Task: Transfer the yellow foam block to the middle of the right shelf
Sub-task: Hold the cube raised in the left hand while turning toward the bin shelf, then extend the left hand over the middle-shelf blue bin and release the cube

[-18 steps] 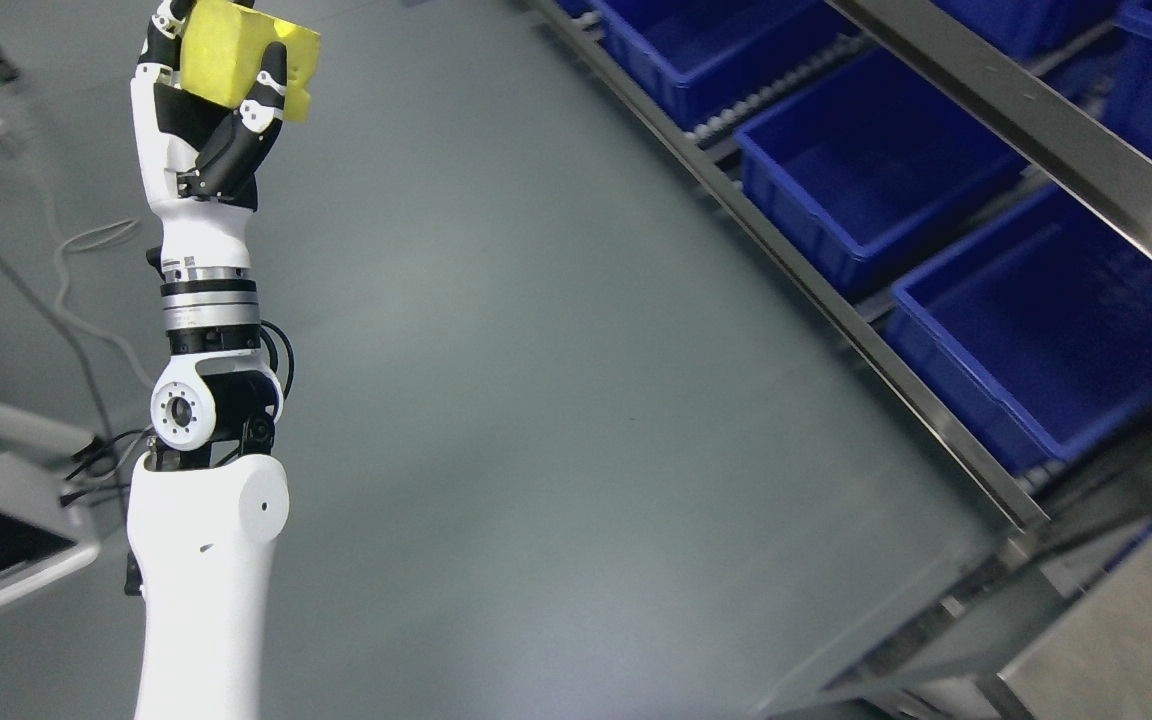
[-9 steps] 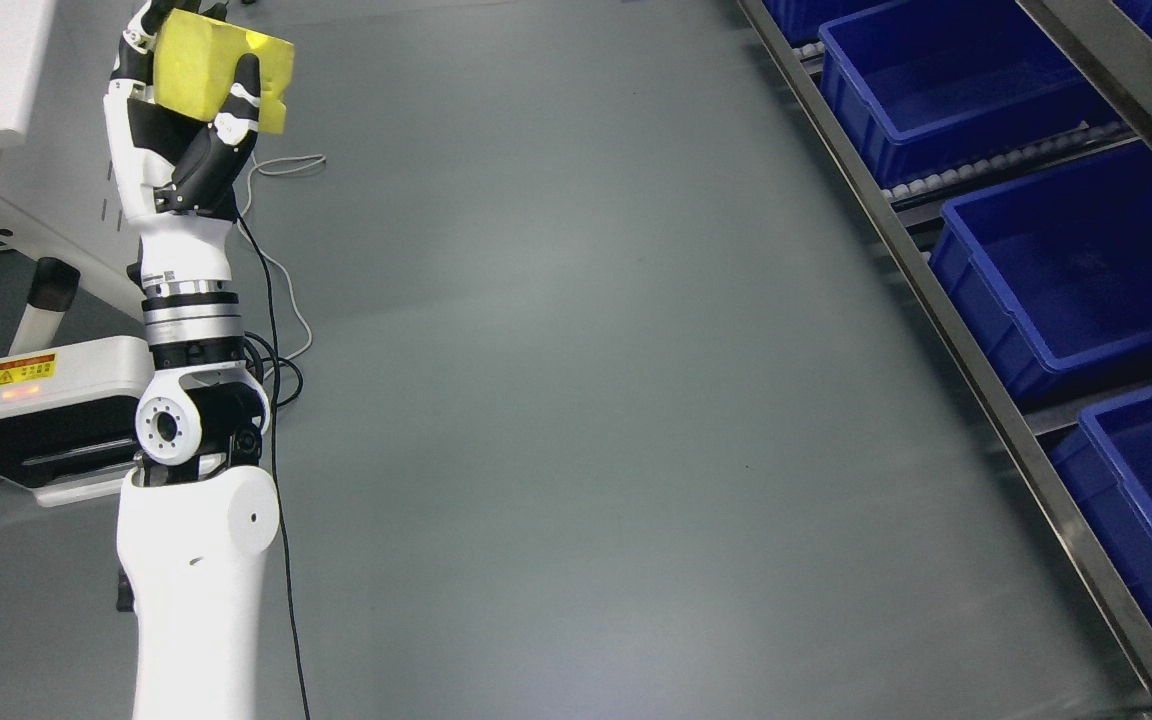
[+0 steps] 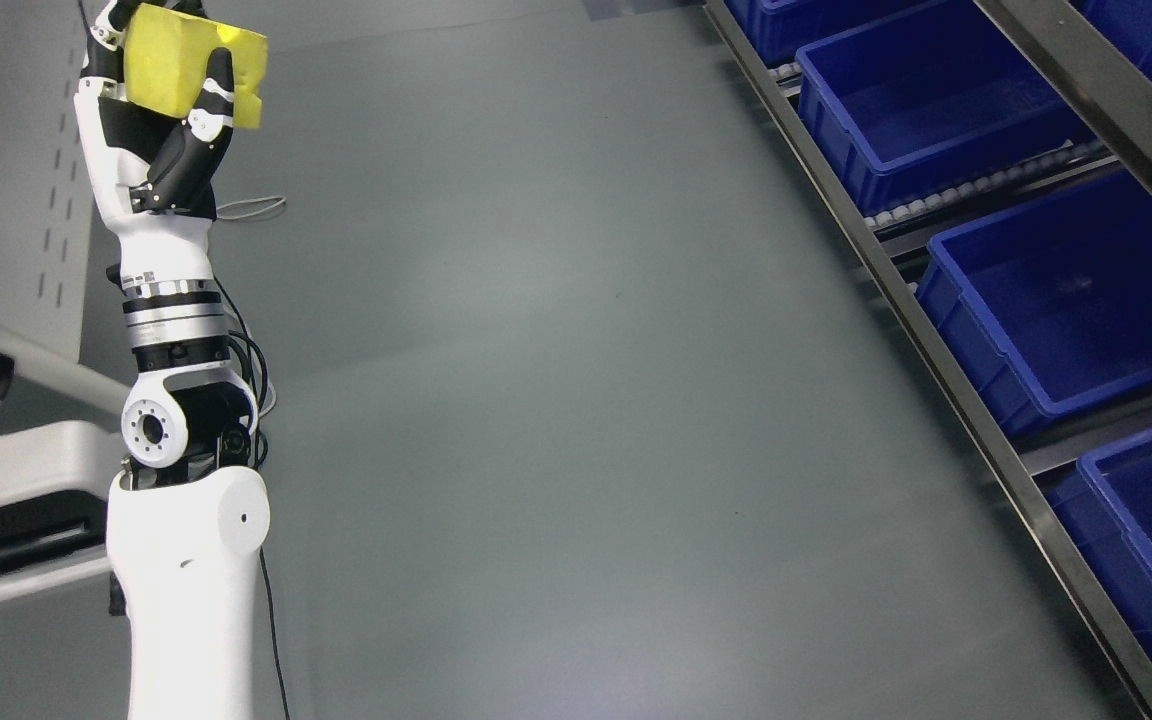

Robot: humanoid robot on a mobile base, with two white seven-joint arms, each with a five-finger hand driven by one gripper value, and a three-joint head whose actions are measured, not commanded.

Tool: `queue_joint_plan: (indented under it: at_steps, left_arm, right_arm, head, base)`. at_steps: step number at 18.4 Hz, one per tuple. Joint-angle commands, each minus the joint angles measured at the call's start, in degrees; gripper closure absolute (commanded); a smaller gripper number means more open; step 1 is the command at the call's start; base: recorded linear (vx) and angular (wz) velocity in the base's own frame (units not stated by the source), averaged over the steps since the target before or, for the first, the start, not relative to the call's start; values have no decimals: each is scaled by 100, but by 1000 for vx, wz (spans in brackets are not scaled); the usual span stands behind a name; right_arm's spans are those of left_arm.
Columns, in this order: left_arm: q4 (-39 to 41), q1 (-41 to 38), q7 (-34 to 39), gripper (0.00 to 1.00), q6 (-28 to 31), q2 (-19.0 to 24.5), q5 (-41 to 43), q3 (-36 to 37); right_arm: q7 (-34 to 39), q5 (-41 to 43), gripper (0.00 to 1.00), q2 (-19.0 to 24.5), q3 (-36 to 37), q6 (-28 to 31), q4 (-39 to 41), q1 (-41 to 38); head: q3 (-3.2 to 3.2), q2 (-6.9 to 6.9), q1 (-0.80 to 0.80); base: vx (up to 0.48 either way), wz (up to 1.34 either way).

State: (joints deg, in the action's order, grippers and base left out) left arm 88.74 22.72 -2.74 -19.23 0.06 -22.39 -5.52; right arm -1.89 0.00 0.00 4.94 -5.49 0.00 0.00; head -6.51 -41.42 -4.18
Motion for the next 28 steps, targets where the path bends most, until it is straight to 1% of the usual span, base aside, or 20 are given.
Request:
queue_joint_plan:
  at_steps: [1,8,15,17,18,20,23,26,28]
  left_arm:
    - [108,-5,2,58,-2,94,6,-116]
    - [126,-13,2,58,-11,94,-3,-107]
    - [837,4,-7,59,7,94,-3,-63]
    - [891,92,-51,59,85,94,-3,-54]
    - [882,231,-42,59,225,94,-3,-37]
    - [882,600,-25,59,716,94,-3,59]
    - [821,1636,20,59,1621,94,-3,472]
    - [698,2366,142,58,3139,94,6,815]
    - [514,2736,300,58,4150,94,6,904]
  right_arm:
    - [-4,-18,0,-100,-2,4,100,-9]
    - [-4,-18,0,-100,-2,4,100,-9]
    - [-4,-18,0,-100,7,4,100,-9]
    - [-4,-18,0,-100,7,4,100,-9]
    - [-4,-18,0,-100,-2,4,100,-9]
    - [-4,-18,0,-100,-2,4,100,-9]
    - [-4,-18,0,-100,-2,4,100,-9]
    - [-4,-18,0,-100,-2,4,100,-9]
    - [-4,-18,0,-100,-2,4,100,-9]
  head:
    - [0,0,0]
    - [0,0,0]
    - [0,0,0]
    - [0,0,0]
    - [0,0,0]
    - [0,0,0]
    - [0,0,0]
    - [0,0,0]
    - [0,0,0]
  base:
    - [318,-382]
    - [408,-491]
    - [517,-582]
    - [533,-503]
    - [483,-479]
    - [497,-412]
    - [430,-342]
    - [361,-251]
    - [274,-176]
